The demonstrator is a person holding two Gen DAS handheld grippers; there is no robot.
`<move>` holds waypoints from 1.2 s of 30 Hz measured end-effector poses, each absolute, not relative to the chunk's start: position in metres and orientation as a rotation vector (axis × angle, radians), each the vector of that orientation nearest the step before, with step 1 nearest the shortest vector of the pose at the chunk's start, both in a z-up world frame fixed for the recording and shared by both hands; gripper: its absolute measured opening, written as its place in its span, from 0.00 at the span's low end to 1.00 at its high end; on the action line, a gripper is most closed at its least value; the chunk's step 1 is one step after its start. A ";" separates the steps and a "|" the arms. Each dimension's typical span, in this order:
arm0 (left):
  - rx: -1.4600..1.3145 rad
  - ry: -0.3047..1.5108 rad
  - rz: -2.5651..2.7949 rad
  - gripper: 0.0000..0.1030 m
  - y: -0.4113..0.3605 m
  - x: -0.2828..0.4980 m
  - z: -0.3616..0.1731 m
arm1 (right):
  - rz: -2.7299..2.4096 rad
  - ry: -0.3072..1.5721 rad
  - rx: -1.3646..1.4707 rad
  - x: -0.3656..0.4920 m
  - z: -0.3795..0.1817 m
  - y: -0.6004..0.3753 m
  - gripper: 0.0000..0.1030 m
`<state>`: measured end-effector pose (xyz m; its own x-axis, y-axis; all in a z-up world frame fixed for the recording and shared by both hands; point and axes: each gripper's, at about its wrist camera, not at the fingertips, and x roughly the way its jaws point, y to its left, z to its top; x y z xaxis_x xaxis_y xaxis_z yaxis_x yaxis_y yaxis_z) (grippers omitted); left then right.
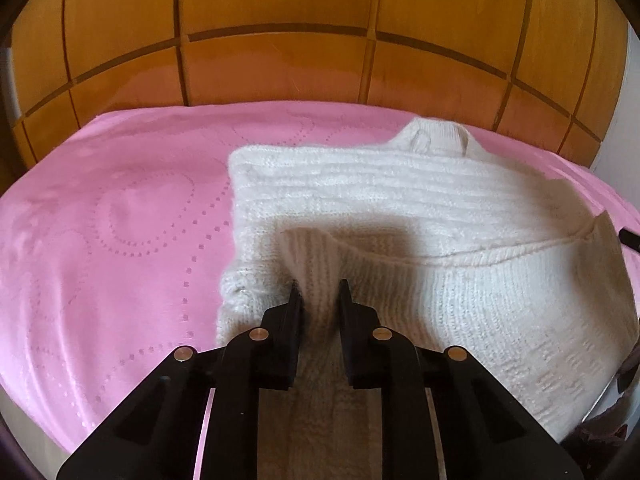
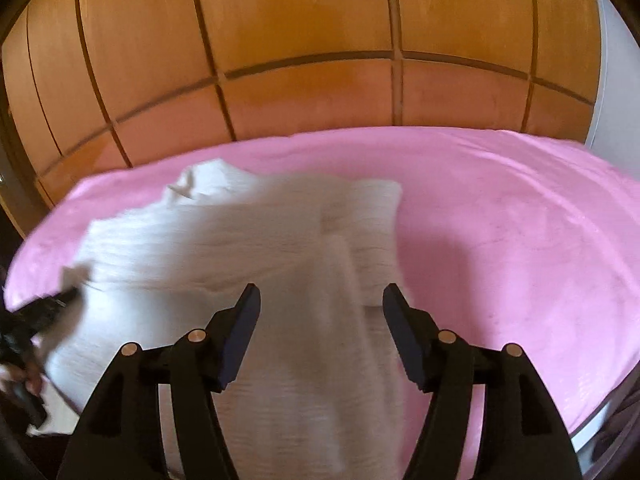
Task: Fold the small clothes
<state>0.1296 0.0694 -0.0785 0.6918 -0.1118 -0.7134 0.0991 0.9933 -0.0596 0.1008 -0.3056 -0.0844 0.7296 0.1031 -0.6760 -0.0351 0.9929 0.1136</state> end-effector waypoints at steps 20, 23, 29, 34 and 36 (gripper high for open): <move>-0.093 0.626 -0.169 0.07 0.099 0.129 0.009 | 0.134 0.654 0.202 0.127 -0.016 -0.317 0.06; -0.101 0.623 -0.159 0.07 0.098 0.168 0.017 | 0.103 0.648 0.253 0.166 -0.014 -0.326 0.06; -0.084 0.730 -0.093 0.05 0.086 0.265 -0.005 | -0.004 0.723 0.297 0.252 -0.041 -0.336 0.06; -0.056 0.906 -0.009 0.06 0.079 0.311 -0.061 | -0.056 0.899 0.320 0.297 -0.108 -0.337 0.07; -0.053 0.910 0.001 0.14 0.078 0.308 -0.063 | -0.056 0.896 0.329 0.295 -0.112 -0.339 0.27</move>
<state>0.3081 0.0778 -0.0630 0.6142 -0.0217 -0.7889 -0.0231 0.9987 -0.0454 0.2947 -0.3392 -0.1117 0.6271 0.0884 -0.7739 0.1847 0.9483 0.2580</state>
